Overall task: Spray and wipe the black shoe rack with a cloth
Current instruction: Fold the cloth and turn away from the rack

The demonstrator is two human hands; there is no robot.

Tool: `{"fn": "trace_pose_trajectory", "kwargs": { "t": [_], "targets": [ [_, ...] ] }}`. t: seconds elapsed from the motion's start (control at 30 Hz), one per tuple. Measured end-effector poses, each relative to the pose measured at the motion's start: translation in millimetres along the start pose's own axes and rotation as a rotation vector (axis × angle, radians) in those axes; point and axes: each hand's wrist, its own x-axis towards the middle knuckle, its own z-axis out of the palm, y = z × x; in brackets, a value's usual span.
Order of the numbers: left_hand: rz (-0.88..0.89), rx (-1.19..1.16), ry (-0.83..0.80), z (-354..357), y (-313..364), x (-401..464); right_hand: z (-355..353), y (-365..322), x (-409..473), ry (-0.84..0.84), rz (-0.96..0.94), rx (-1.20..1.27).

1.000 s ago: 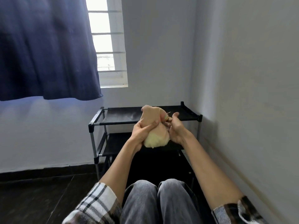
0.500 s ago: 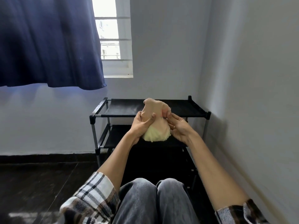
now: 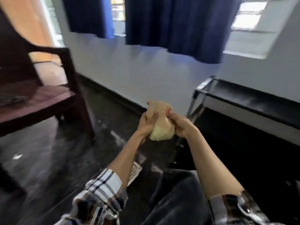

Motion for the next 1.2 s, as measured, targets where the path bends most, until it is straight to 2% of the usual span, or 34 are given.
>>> {"fn": "trace_pose_trajectory", "kwargs": {
  "t": [0.1,0.23,0.33,0.43,0.8,0.97,1.03,1.2],
  "targets": [
    [-0.052,0.025,0.196,-68.9,-28.5,-2.9,70.3,33.1,31.4,-0.152,0.175,-0.097],
    [-0.208,0.03,0.416,-138.5,-79.8,-10.5,131.0,87.1,57.6,-0.335,0.302,-0.31],
    [-0.317,0.014,0.566,-169.2,-126.2,-19.8,150.0,134.7,82.3,-0.453,0.406,-0.372],
    [-0.413,-0.032,0.614,-177.5,-172.1,-21.3,149.0,180.1,109.7,-0.523,0.438,-0.441],
    [-0.702,-0.244,0.735,-140.9,-321.9,31.1,91.2,301.1,233.9,-0.369,0.52,-0.64],
    [-0.81,-0.262,0.854,-145.0,-363.3,35.4,81.2,346.6,254.4,-0.439,0.56,-0.677],
    [-0.831,-0.235,0.892,-144.8,-373.5,37.0,77.7,355.8,255.7,-0.459,0.499,-0.699],
    [-0.882,-0.074,0.955,-137.3,-385.3,40.8,68.8,377.3,250.3,-0.334,0.282,-0.773]
  ]
}}
